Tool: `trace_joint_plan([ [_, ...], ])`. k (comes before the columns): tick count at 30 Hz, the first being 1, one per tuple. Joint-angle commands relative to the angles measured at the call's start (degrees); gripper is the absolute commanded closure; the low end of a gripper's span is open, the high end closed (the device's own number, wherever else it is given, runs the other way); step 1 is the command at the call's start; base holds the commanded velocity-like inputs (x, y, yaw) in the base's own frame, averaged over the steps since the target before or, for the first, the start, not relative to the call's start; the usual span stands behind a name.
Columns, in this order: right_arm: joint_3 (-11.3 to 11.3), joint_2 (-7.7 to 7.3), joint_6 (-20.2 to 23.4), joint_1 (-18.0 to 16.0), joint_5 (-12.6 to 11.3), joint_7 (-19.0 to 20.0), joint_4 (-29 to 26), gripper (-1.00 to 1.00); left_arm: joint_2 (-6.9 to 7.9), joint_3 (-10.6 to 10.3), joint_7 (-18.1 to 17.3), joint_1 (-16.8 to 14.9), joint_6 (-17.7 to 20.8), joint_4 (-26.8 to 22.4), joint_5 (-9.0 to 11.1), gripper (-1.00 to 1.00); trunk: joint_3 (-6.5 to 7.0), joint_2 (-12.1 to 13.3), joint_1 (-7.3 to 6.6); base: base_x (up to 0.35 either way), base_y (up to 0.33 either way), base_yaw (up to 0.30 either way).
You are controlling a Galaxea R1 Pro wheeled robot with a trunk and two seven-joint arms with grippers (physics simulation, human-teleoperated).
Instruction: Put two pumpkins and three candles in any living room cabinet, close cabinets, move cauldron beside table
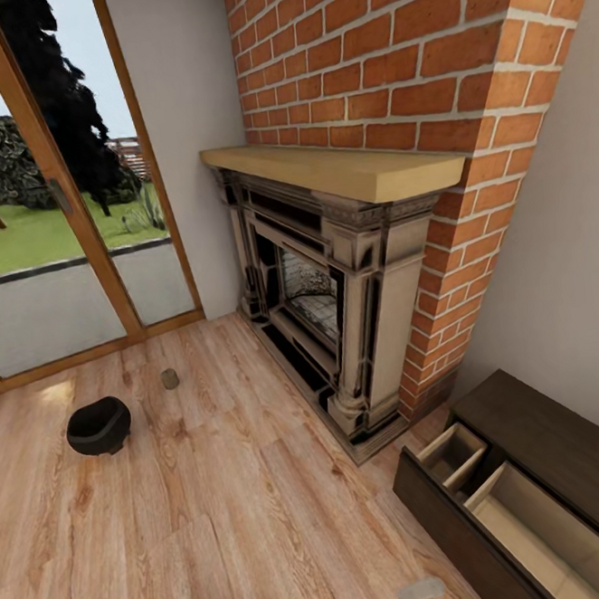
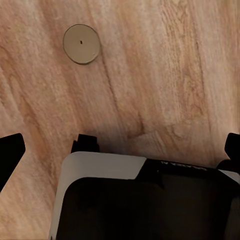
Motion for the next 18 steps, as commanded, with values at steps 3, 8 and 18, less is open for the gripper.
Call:
trace_joint_plan([
  [3,0.16,-0.15,-0.06,0.00,-0.77,0.12,0.02,-1.00,-0.01,0.01,0.10,0.00,0.74,0.01,0.05,-1.00,-0.54,-1.22,0.66,0.000,0.000,0.000],
  [8,0.34,-0.22,-0.16,0.00,-0.99,0.16,0.03,-1.00,0.01,0.00,0.36,0.00,1.51,-0.01,0.01,-1.00,-1.44,-3.22,1.76,0.000,0.000,0.000],
  [18,1.01,-0.20,14.25,-0.22,-0.86,7.82,-1.80,-1.00,0.92,0.09,5.36,-0.69,18.11,-1.31,-0.15,-1.00,-3.24,-7.24,3.96,0.000,0.000,0.000],
])
